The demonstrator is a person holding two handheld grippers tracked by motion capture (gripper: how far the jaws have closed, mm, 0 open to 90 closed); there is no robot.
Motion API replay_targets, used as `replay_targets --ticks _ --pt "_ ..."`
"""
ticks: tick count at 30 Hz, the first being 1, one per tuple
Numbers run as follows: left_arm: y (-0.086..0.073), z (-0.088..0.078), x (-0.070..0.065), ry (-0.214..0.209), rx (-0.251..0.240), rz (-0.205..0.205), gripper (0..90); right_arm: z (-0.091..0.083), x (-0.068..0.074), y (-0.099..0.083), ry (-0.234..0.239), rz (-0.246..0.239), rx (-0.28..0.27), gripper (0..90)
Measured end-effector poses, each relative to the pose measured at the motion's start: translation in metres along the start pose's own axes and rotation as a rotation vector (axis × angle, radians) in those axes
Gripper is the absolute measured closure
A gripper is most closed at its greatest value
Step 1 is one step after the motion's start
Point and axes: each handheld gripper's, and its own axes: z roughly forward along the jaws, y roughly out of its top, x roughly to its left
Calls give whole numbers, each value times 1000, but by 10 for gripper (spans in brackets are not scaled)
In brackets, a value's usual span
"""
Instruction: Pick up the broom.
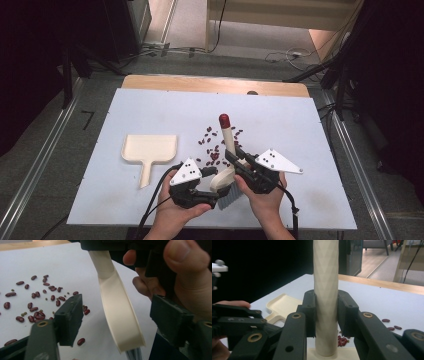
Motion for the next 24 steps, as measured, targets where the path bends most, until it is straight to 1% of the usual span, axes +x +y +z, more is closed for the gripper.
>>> replay_targets --ticks 1,2,3,5,9,12,13,14,15,16,17,22,24 --pt "0 1 0 -3 0 -10 355 1 4 0 5 -9 -1 693" --pt "-1 2 0 -6 2 -16 355 1 4 0 5 -9 -1 693" --pt "-1 3 0 -5 2 -26 401 1 8 -1 9 -19 -4 693" --pt "-1 3 -1 0 8 -31 433 1 11 -1 11 -24 -9 693" --pt "-2 4 -1 7 9 -63 487 1 17 -1 17 -37 -15 693" --pt "-2 4 -1 7 13 -66 509 1 19 -1 20 -39 -13 693" --pt "-2 5 -1 11 14 -68 546 1 21 -2 26 -47 -17 693" --pt "-2 5 -1 13 13 -69 546 1 21 -2 26 -47 -17 693" --pt "-2 5 -1 14 14 -71 580 1 22 -3 26 -52 -18 693" --pt "-2 5 -1 14 14 -74 580 1 22 -3 26 -52 -18 693" --pt "-2 5 -2 15 15 -75 605 1 23 -3 22 -50 -20 693" --pt "-2 6 -2 24 30 -71 626 1 24 -4 11 -48 -29 693" --pt "-2 5 -1 24 34 -73 635 1 24 -4 7 -57 -31 693"
